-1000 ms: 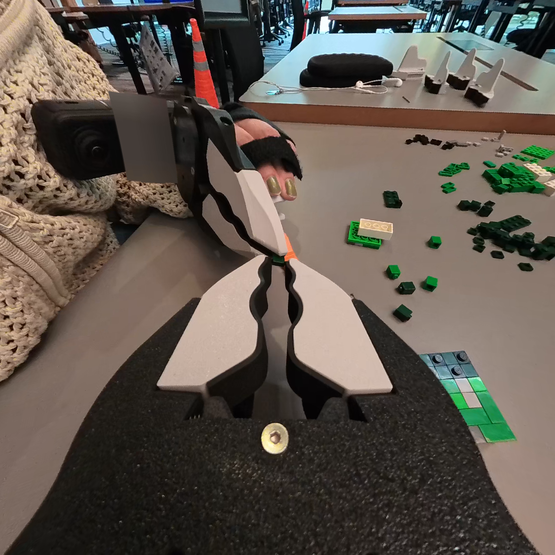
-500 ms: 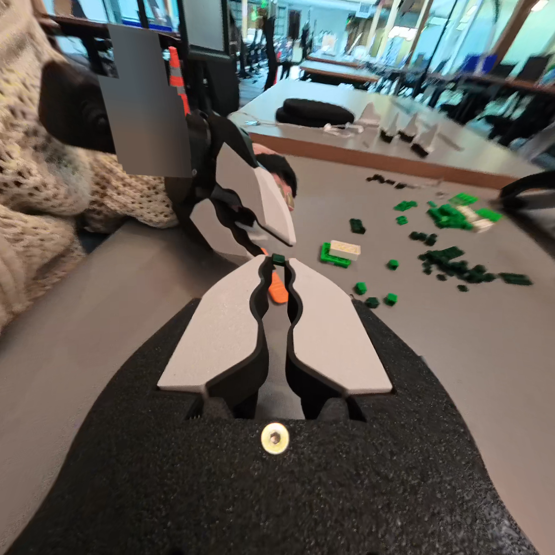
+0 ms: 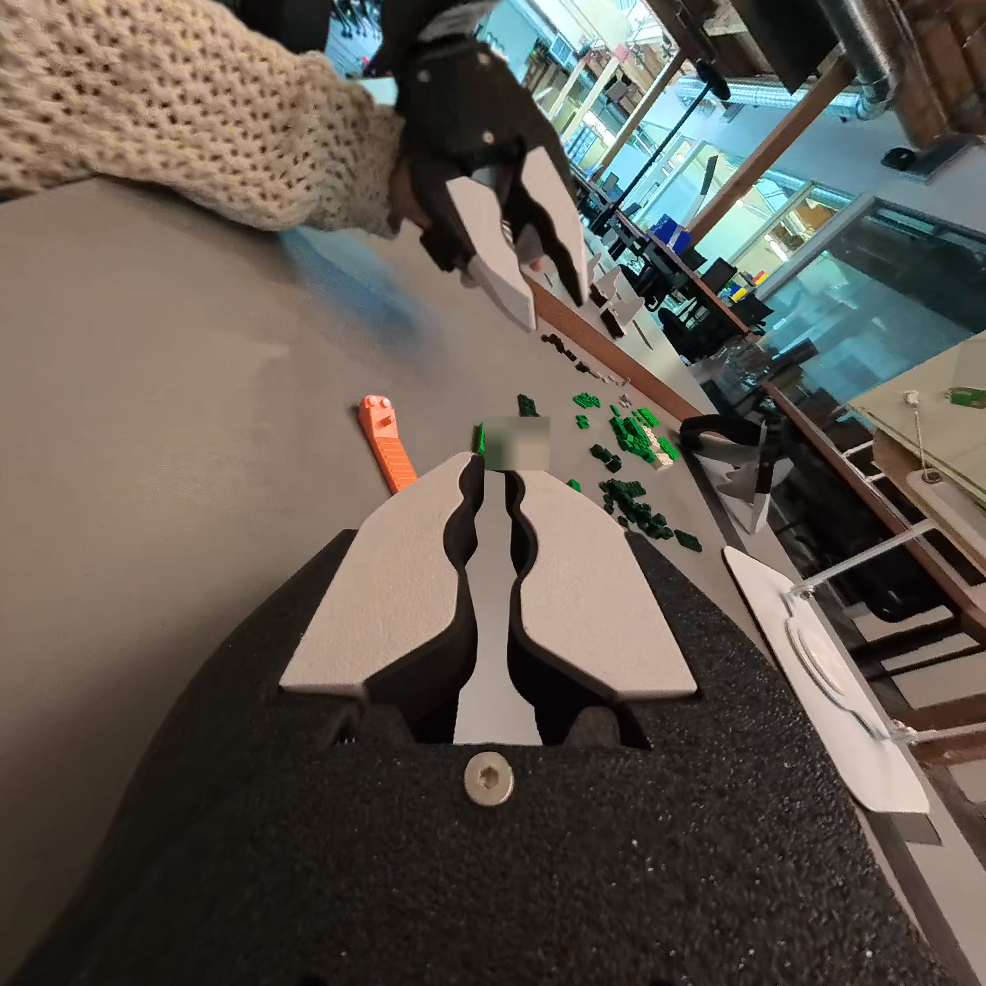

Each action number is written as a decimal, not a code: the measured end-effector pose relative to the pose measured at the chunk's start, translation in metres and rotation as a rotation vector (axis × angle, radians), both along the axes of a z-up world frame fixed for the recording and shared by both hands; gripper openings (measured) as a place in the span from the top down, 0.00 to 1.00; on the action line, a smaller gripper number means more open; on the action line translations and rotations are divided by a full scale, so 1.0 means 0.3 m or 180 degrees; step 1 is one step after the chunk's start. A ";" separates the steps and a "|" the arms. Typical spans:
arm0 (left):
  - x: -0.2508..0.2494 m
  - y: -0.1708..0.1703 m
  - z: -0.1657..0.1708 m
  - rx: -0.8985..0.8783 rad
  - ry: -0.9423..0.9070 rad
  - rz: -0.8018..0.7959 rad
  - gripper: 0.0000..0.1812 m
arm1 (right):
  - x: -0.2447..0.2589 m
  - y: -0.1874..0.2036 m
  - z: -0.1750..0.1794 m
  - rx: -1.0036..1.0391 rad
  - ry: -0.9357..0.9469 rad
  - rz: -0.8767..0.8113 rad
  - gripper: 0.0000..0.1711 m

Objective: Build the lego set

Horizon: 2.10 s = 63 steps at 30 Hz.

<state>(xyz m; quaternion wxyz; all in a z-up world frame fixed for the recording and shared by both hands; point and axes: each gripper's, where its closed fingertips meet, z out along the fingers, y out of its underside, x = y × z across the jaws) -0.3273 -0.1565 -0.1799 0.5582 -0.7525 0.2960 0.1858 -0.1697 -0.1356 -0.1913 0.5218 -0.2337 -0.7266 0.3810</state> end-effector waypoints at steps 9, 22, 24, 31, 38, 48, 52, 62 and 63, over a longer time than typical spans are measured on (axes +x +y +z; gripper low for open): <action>-0.169 -0.013 -0.205 -0.1551 -0.0213 -0.0444 0.78 | -0.003 -0.004 -0.012 -0.0121 -0.0108 0.0076 0.96; -0.160 0.045 -0.255 -0.1653 -0.0527 -0.0942 0.84 | -0.006 -0.007 -0.019 -0.0143 -0.0152 0.0110 0.96; -0.160 0.046 -0.256 -0.1694 -0.0520 -0.0950 0.84 | -0.005 -0.010 -0.019 -0.0144 -0.0149 0.0143 0.96; -0.163 0.059 -0.262 -0.2050 -0.0639 -0.0896 0.82 | -0.010 0.001 -0.011 -0.0242 -0.0140 0.0125 0.96; -0.144 0.045 -0.272 -0.2462 -0.0762 -0.0989 0.91 | -0.012 0.001 -0.014 -0.0225 -0.0144 0.0128 0.96; -0.156 0.057 -0.271 -0.2440 -0.0694 -0.0653 0.86 | -0.016 0.007 -0.011 -0.0278 -0.0145 0.0120 0.96; -0.140 0.060 -0.274 -0.2518 -0.0873 -0.0671 0.91 | -0.017 0.007 -0.013 -0.0272 -0.0153 0.0118 0.96; 0.016 0.068 -0.165 -0.1790 -0.1087 -0.0625 0.92 | -0.020 0.017 -0.005 -0.0383 -0.0143 0.0109 0.96; 0.078 0.056 -0.152 -0.1743 -0.1037 -0.0692 0.92 | -0.020 0.017 -0.004 -0.0403 -0.0150 0.0117 0.96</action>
